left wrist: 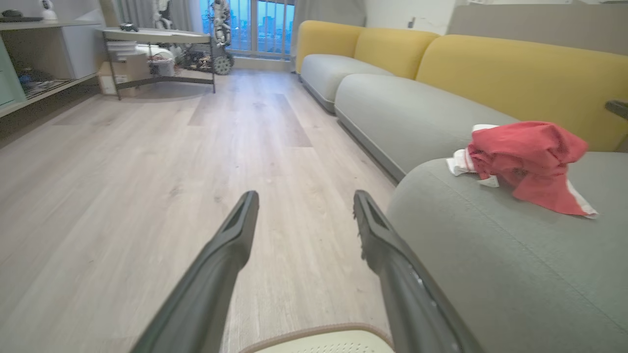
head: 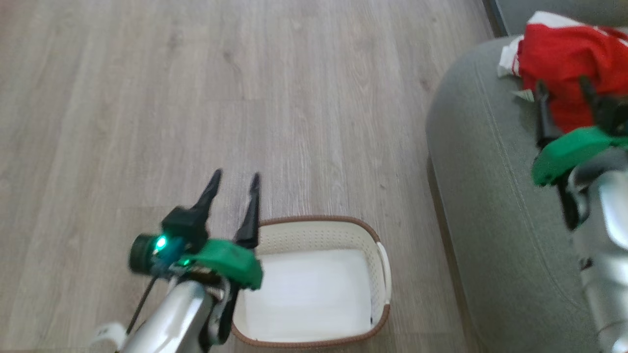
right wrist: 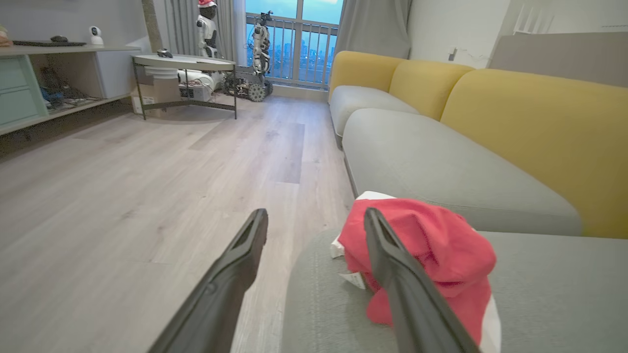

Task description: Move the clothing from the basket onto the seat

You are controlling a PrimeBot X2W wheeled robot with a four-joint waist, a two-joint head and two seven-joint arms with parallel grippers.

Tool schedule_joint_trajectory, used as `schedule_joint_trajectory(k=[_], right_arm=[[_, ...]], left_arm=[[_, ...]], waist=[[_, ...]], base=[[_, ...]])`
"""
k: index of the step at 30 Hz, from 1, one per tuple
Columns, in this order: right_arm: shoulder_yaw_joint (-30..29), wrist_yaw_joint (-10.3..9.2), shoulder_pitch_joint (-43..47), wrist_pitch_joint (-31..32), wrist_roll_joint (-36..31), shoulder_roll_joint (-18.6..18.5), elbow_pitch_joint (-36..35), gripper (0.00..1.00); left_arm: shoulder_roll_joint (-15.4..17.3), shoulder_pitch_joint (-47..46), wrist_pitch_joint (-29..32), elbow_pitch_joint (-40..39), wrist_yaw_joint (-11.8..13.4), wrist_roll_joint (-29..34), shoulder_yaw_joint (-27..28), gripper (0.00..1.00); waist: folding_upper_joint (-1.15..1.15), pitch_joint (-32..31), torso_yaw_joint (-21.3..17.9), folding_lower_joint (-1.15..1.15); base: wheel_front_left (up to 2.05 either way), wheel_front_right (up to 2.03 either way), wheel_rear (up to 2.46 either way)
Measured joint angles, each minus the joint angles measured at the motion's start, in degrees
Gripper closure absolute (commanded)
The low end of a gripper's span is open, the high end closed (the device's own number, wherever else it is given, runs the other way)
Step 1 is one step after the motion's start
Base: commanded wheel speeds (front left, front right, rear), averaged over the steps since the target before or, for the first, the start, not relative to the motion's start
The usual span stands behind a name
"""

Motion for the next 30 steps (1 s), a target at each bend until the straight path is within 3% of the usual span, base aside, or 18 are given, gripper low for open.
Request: schedule_joint_trajectory(k=[12,19,30], right_arm=[[-1.8,0.00,17.2,0.0,1.4,9.5,-12.3,0.00],[-2.7,0.00,25.4,0.0,-1.5,11.1,-20.5,0.00],[-1.3,0.00,34.0,0.0,5.6,11.3,-28.1,0.00]], left_arm=[[2.3,13.1,0.0,-3.4,3.6,0.5,8.8,0.00],[2.5,18.7,0.0,-5.8,3.9,1.1,12.1,0.00],[2.2,23.9,0.0,-8.0,2.5,2.5,16.3,0.00]], waist=[[0.00,-4.8,3.0,0.00],[0.00,-5.8,2.8,0.00],[0.00,-7.5,2.7,0.00]], base=[[0.00,0.00,0.00],[0.00,0.00,0.00],[0.00,0.00,0.00]])
